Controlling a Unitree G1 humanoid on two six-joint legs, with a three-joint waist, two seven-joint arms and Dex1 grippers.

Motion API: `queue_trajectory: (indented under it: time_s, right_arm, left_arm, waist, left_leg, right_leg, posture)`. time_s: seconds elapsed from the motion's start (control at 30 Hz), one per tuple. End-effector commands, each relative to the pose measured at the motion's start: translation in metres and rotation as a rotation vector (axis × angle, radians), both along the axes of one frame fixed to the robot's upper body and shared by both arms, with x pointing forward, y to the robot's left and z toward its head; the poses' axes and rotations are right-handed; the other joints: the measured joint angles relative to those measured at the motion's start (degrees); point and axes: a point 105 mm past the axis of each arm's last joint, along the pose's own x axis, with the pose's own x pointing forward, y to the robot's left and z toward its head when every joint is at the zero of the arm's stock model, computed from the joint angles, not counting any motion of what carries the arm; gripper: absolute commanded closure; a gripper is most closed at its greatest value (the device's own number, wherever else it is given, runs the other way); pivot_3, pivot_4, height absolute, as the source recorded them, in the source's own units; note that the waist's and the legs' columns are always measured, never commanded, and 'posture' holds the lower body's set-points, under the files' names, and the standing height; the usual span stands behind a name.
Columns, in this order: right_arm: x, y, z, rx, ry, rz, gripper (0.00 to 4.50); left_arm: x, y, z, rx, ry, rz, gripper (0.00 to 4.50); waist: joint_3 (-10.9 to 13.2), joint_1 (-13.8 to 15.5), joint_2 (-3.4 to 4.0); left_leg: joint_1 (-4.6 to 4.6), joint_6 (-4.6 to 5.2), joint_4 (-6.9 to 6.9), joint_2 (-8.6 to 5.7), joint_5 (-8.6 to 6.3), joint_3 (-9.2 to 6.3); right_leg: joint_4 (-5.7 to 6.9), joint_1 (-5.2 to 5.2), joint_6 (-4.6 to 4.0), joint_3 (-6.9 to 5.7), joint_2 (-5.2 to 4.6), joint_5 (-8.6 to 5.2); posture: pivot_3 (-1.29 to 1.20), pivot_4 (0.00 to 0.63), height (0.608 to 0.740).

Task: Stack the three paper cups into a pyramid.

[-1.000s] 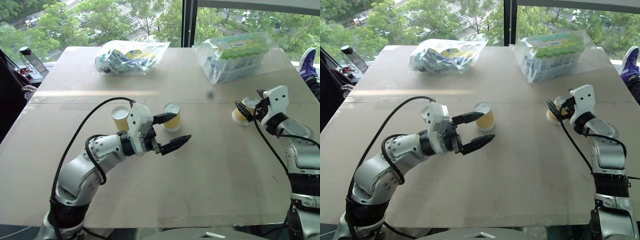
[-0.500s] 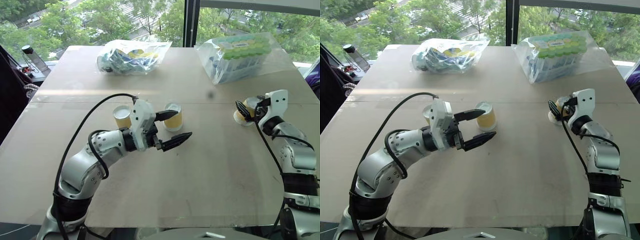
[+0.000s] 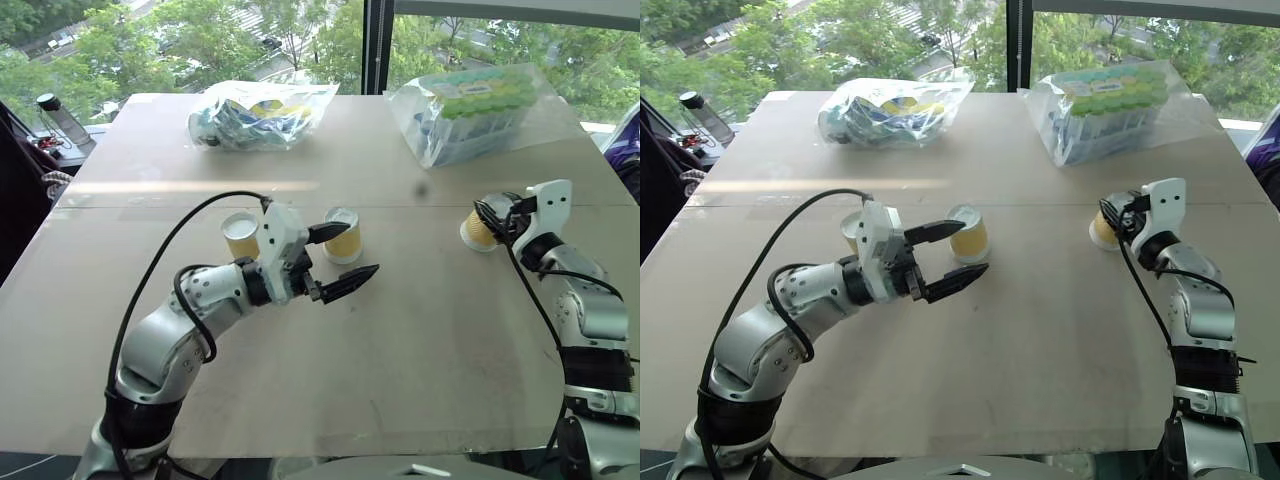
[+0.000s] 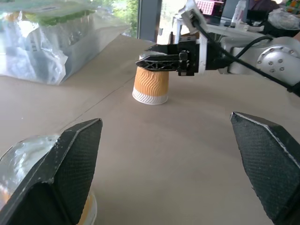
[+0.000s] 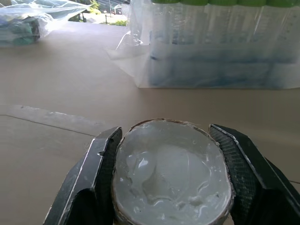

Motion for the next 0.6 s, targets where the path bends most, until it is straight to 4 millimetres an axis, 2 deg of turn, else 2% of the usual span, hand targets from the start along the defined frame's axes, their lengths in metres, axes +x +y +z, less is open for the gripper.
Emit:
queue_trajectory:
  time_s: [0.03, 0.2, 0.37, 0.6]
  right_arm:
    - [-0.006, 0.036, 0.020, -0.023, -0.067, 0.128, 2.33]
    - [-0.011, 0.083, 0.016, -0.022, -0.054, 0.252, 2.33]
    - [-0.017, 0.114, 0.010, -0.031, -0.046, 0.347, 2.33]
    - [-0.019, 0.135, 0.011, -0.051, -0.052, 0.408, 2.33]
  left_arm:
    - [-0.006, 0.013, 0.002, -0.001, -0.070, 0.095, 0.00]
    - [-0.019, 0.030, -0.017, 0.009, -0.036, 0.208, 0.00]
    - [-0.020, 0.037, -0.017, 0.003, -0.052, 0.260, 0.00]
    - [-0.021, 0.039, -0.014, -0.022, -0.072, 0.281, 0.00]
  waist:
    - [0.0, 0.0, 0.00]
    - [0.0, -0.1, 0.00]
    - [0.0, 1.0, -0.01]
    - [0.0, 0.8, -0.03]
  left_leg:
    - [-0.03, 0.00, 0.00, 0.00, 0.00, -0.02]
    - [-0.05, 0.00, 0.01, 0.06, 0.00, -0.01]
    - [-0.05, -0.02, 0.03, 0.03, 0.01, -0.07]
    - [-0.05, -0.05, 0.04, -0.04, 0.03, -0.07]
  right_leg:
    - [0.02, -0.03, 0.00, -0.02, 0.00, 0.00]
    - [0.02, -0.04, 0.00, -0.01, -0.08, 0.00]
    - [0.04, -0.04, 0.00, -0.11, -0.13, 0.00]
    - [0.06, -0.04, 0.00, -0.11, -0.12, 0.00]
  posture:
    - [0.00, 0.150, 0.740]
    - [0.00, 0.150, 0.740]
    - [0.00, 0.150, 0.740]
    - [0.00, 0.150, 0.740]
